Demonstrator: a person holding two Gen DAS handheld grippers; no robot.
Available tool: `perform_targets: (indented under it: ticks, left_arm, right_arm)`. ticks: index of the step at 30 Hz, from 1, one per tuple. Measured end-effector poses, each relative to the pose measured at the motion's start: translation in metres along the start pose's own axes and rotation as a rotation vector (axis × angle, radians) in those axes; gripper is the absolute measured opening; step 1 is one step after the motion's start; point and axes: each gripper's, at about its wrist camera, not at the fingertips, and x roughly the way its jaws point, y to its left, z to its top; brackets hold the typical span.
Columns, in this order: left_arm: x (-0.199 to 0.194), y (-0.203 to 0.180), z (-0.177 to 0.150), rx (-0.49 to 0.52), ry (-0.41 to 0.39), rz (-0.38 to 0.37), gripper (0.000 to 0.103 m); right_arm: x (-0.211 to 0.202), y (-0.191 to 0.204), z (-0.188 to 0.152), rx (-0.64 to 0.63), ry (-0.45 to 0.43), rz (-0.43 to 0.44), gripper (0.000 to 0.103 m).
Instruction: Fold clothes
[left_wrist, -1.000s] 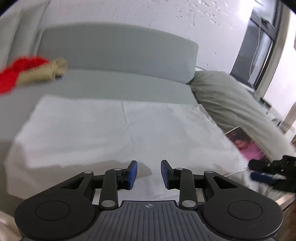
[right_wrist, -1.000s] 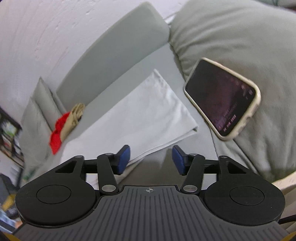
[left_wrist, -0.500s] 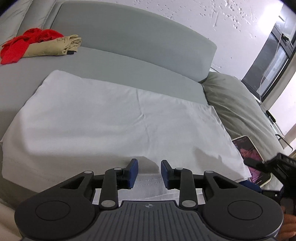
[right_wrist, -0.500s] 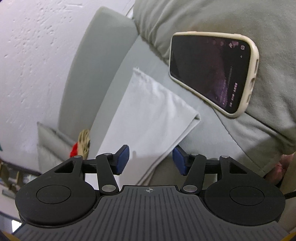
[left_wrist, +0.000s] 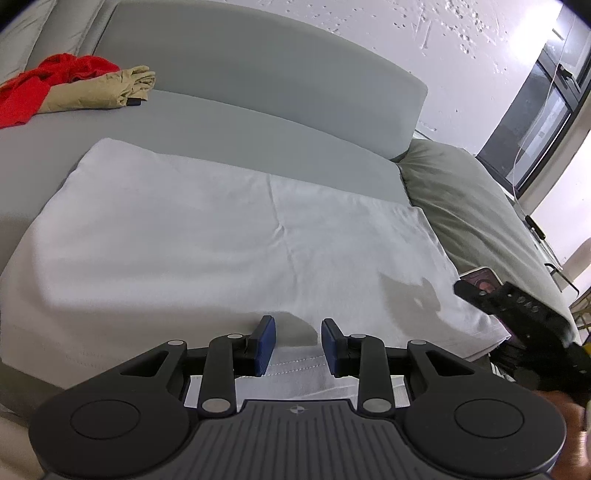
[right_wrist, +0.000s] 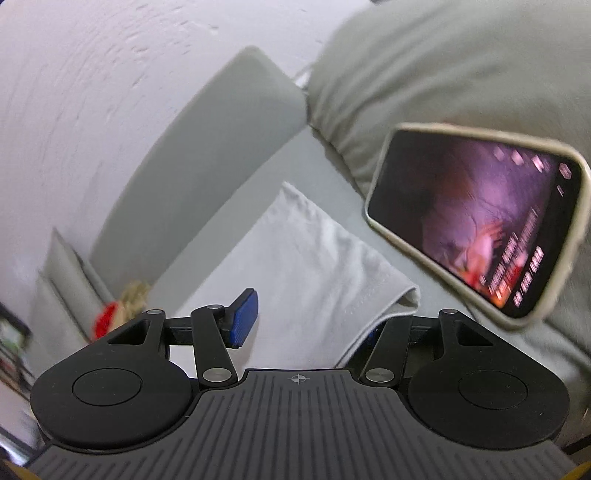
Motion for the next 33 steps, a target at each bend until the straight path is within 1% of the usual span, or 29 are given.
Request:
perform_targets:
  ticks: [3, 4, 6, 7, 9, 11, 14, 16, 18, 19, 20, 22, 23, 25, 26, 28, 30, 32, 33]
  left_arm:
    - [-0.002, 0.002, 0.001, 0.007, 0.002, -0.013, 0.031]
    - [-0.005, 0.006, 0.002, -0.010, 0.001, -0.028, 0.030]
    - [-0.012, 0.014, 0.004, -0.050, 0.000, -0.060, 0.031]
    - [-0.021, 0.024, 0.006, -0.089, -0.014, -0.074, 0.031]
    - [-0.038, 0.045, 0.011, -0.171, -0.045, -0.100, 0.035]
    - [-0.057, 0.073, 0.020, -0.259, -0.079, -0.092, 0.036]
    - [-0.089, 0.114, 0.036, -0.354, -0.174, 0.044, 0.038]
    - [-0.104, 0.135, 0.044, -0.372, -0.229, 0.135, 0.039]
    - [-0.109, 0.152, 0.047, -0.381, -0.279, 0.197, 0.039]
    - [-0.108, 0.160, 0.044, -0.405, -0.290, 0.199, 0.039]
    - [-0.107, 0.169, 0.041, -0.431, -0.300, 0.199, 0.039]
    - [-0.103, 0.181, 0.034, -0.502, -0.283, 0.189, 0.037]
    - [-0.104, 0.185, 0.031, -0.519, -0.293, 0.174, 0.038]
    - [-0.109, 0.187, 0.030, -0.511, -0.335, 0.177, 0.039]
    - [-0.109, 0.190, 0.029, -0.513, -0.336, 0.172, 0.040]
    - [-0.109, 0.195, 0.027, -0.518, -0.333, 0.159, 0.040]
    - [-0.108, 0.201, 0.028, -0.533, -0.316, 0.151, 0.040]
    - [-0.110, 0.205, 0.026, -0.531, -0.314, 0.161, 0.040]
    - [-0.111, 0.207, 0.025, -0.527, -0.316, 0.163, 0.040]
  right_arm:
    - [0.005, 0.005, 0.001, -0.052, -0.004, -0.024, 0.055]
    - [0.005, 0.007, 0.003, -0.059, 0.003, -0.043, 0.046]
    - [0.003, 0.011, 0.008, -0.067, 0.022, -0.074, 0.021]
    - [0.002, 0.012, 0.011, -0.070, 0.034, -0.082, 0.004]
    - [0.002, 0.016, 0.016, -0.083, 0.060, -0.097, 0.004]
    - [0.006, 0.031, 0.021, -0.134, 0.081, -0.143, 0.004]
    - [0.012, 0.061, 0.022, -0.258, 0.090, -0.227, 0.003]
    - [0.014, 0.085, 0.018, -0.360, 0.076, -0.280, 0.003]
    - [0.018, 0.117, 0.011, -0.450, 0.062, -0.300, 0.003]
    - [0.020, 0.135, 0.004, -0.497, 0.057, -0.298, 0.003]
    - [0.022, 0.156, -0.006, -0.554, 0.053, -0.286, 0.003]
    - [0.025, 0.197, -0.027, -0.664, 0.046, -0.258, 0.003]
    - [0.025, 0.216, -0.041, -0.716, 0.049, -0.229, 0.003]
    - [0.033, 0.251, -0.071, -0.820, 0.063, -0.164, 0.003]
    - [0.036, 0.267, -0.088, -0.870, 0.079, -0.126, 0.003]
    - [0.043, 0.296, -0.127, -0.964, 0.135, -0.049, 0.003]
    - [0.055, 0.311, -0.161, -1.019, 0.226, -0.011, 0.003]
    - [0.068, 0.318, -0.186, -1.053, 0.301, -0.018, 0.003]
    - [0.073, 0.317, -0.192, -1.053, 0.311, -0.039, 0.004]
